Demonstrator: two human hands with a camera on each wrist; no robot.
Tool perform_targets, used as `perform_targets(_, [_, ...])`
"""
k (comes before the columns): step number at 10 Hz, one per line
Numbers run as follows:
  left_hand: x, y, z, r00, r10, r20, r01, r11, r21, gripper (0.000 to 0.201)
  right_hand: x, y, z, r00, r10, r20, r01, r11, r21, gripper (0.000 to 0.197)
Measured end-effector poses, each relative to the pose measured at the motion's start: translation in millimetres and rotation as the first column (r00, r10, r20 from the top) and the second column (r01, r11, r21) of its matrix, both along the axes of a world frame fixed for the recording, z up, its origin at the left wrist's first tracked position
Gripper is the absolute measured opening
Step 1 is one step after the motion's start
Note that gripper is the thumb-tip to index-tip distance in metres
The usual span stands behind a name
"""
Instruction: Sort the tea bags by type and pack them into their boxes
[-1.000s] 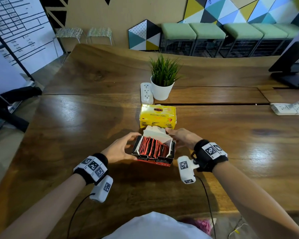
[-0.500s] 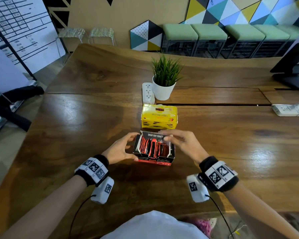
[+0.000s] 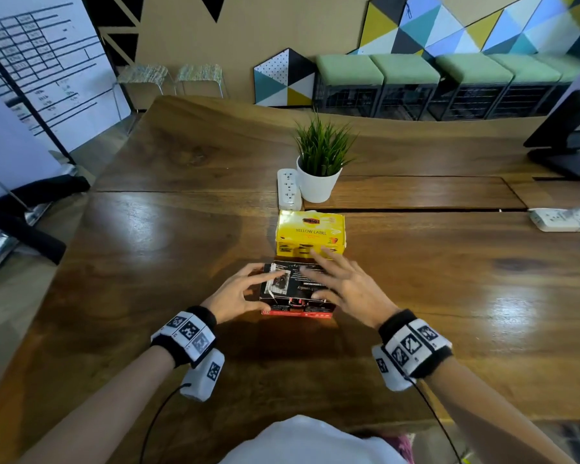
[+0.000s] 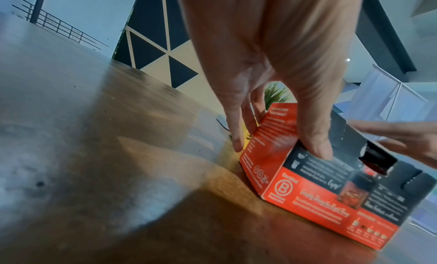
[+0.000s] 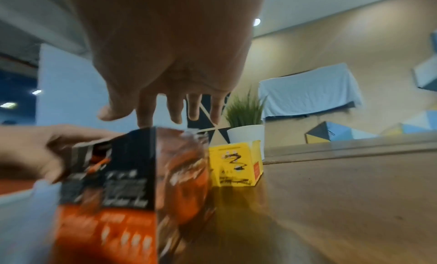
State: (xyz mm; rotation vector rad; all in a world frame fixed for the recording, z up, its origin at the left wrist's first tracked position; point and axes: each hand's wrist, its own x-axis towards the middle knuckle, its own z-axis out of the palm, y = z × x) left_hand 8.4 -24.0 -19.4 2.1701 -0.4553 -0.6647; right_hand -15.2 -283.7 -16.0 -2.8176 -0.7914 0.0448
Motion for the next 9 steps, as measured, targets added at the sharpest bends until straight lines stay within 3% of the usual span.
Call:
perform_targets(1, [2,3,3,0.998,0.063,-0.005,-0.063,0.998,-0.009,0.09,48,-11,16,0.973,-0.195,-0.127,0.192,0.981,-0.032,0.087])
perform_targets(2, [6,8,5,0.997,0.075,-0.032,-0.075,0.997,-0.017,0.088,95,-21,24,0.914,-0.277,-0.295,0.252,0.96,-0.119,0.099])
perform_targets(4, [19,13,8,0.997,0.069,-0.046,-0.07,0.997,-0.012,0.086,120,-11,16,0.84,-0.257,-0.479,0.237,0.966,-0.102,0.072])
perform_targets(6, [21,15,11,0.991,0.131,-0.039,-0.134,0.988,-0.081,0.081,119,25,18,0.894,-0.141,-0.424,0.104,0.989,-0.109,0.062])
perform_targets(7, [13,26,10,0.988,0.147,-0.044,-0.15,0.986,-0.074,0.079,109,34,24,0.872,-0.126,-0.472,0.078,0.99,-0.12,0.056])
perform_targets(8, [7,33,16,0.984,0.159,-0.083,-0.167,0.982,-0.093,0.077,102,37,42,0.884,-0.099,-0.458,0.073,0.995,-0.074,0.051])
perform_targets(9, [1,33,15,0.983,0.172,-0.066,-0.176,0.983,-0.056,0.094,89,24,97,0.989,-0.137,0.047,0.113,0.935,0.337,0.037])
